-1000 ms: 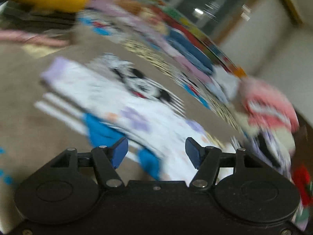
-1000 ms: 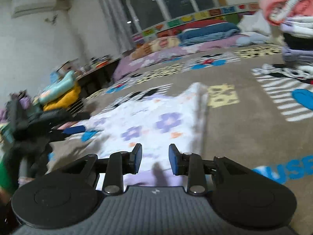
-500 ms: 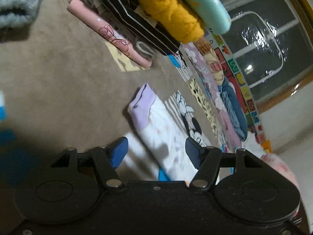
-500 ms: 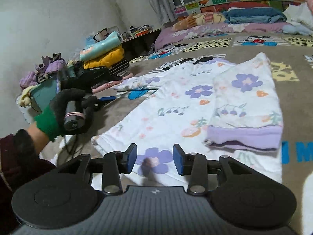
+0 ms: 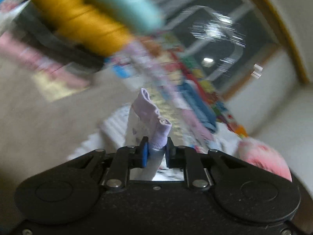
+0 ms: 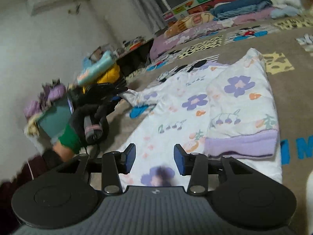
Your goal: Fold clothes
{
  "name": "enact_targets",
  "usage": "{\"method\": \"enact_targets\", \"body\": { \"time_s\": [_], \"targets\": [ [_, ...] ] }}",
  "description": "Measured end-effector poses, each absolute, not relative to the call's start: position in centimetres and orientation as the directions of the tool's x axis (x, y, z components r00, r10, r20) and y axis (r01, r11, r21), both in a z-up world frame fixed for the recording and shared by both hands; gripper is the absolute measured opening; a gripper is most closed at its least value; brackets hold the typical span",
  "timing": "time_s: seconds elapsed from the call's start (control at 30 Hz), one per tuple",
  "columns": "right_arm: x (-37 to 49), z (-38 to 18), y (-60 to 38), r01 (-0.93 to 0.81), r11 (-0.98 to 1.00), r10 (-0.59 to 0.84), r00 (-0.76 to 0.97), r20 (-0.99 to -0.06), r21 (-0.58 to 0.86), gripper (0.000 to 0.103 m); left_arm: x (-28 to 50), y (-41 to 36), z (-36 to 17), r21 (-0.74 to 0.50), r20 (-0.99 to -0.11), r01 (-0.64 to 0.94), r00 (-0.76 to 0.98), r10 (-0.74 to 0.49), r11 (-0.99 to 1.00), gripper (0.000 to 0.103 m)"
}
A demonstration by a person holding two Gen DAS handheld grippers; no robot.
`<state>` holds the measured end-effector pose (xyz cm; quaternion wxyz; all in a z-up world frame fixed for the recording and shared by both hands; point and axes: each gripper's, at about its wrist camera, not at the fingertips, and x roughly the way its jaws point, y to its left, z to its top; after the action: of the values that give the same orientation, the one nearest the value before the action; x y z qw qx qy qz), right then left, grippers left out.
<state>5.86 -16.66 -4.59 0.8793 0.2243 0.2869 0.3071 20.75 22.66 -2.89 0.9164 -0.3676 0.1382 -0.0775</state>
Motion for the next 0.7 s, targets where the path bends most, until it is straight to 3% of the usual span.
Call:
{"method": "enact_targets", "body": {
  "time_s": [0.17, 0.43, 0.53, 0.63, 0.67, 0.7],
  "targets": [
    [6.8, -4.5, -18.0, -0.341, 0.655, 0.67, 0.675, -0.31, 0.674, 0.046, 19.2, 16.7, 0.1, -0.503, -0.135, 0.249, 0.923, -0.359, 0.828, 0.015],
    [8.9, -3.9, -20.1, -0.248, 0.58, 0.618, 0.754, -0.221, 0.776, 0.048, 17.6, 7.0, 0.0, -0.173, -0.244, 0.411, 0.863, -0.443, 0.895, 0.015],
    [9.9, -4.7, -21.2, -0.176, 0.532, 0.588, 0.78, -0.212, 0.828, 0.05, 17.3, 4.4, -0.8, -0.028, -0.301, 0.44, 0.853, -0.427, 0.898, 0.015],
    [11.1, -5.7, -22.0, -0.107, 0.489, 0.564, 0.796, -0.221, 0.866, 0.051, 17.6, 3.1, -1.9, 0.041, -0.346, 0.465, 0.837, -0.424, 0.884, 0.015],
    [11.5, -6.0, -22.0, -0.092, 0.478, 0.562, 0.797, -0.223, 0.873, 0.052, 17.7, 2.8, -2.3, 0.058, -0.36, 0.475, 0.83, -0.425, 0.878, 0.016],
    [12.0, -6.3, -22.0, -0.078, 0.467, 0.559, 0.797, -0.226, 0.881, 0.052, 17.8, 2.4, -2.6, 0.074, -0.375, 0.485, 0.823, -0.426, 0.871, 0.026]
  ]
}}
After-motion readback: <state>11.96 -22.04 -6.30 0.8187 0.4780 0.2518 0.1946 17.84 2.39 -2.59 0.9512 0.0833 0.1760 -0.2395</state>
